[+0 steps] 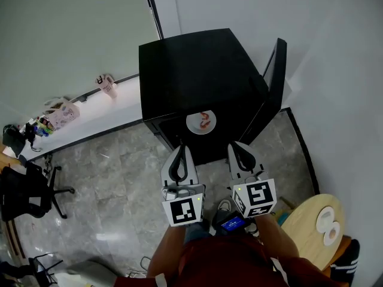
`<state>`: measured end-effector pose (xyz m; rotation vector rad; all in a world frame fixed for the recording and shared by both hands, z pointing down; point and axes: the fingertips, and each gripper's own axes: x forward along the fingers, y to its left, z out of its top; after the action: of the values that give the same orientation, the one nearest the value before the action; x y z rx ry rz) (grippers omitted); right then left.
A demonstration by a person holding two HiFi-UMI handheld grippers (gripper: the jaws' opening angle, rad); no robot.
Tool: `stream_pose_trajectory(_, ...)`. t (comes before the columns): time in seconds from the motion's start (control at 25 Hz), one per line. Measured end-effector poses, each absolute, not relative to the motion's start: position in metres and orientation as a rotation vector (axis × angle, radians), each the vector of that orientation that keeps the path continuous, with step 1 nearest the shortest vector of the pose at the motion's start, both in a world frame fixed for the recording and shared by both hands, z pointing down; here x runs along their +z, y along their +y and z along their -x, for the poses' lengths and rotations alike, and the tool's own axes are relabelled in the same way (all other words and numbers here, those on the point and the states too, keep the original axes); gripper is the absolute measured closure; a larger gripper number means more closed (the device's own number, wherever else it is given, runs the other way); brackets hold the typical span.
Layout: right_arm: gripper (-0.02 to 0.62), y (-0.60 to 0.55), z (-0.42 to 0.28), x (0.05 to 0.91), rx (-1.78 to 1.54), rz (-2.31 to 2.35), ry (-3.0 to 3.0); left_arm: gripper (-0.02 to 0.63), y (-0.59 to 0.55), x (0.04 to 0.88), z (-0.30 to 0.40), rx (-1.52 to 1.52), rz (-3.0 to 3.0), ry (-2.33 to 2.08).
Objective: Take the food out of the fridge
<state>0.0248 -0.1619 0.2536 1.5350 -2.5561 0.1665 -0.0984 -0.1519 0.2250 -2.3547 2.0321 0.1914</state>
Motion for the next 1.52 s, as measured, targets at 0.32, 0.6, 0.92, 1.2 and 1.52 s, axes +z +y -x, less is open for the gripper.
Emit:
stream_pose_trajectory(0.32, 0.572, -0.168, -0.017, 0.274, 0.173, -1.516, -2.543, 0.594, -0.154, 0.241, 0.105, 0.187, 2.363, 2.061)
stream_pose_trajectory(0.6, 0.572, -0.169, -0.011, 0.29, 0.158, -1.512, -2.554, 0.594, -0.157, 0.263, 0.115, 0.122, 2.348, 2.066)
stream_pose_trajectory(0.92, 0.572, -0.166, -0.008, 0.306, 0.144, -1.496, -2.556, 0.594, -0.152, 0.284, 0.116, 0.136, 2.366, 2.111)
stream_pose_trajectory(1.2, 0.572, -0.167, -0.006, 0.322, 0.094, -1.475, -2.57, 0.594, -0.152, 0.31, 0.116, 0.029, 2.371, 2.068)
stream_pose_trajectory(1.52, 0.572, -0.17, -0.005, 0.343, 0.081, -1.49, -2.607, 0.594, -0.159, 0.334, 0.118, 0.062, 2.373, 2.128)
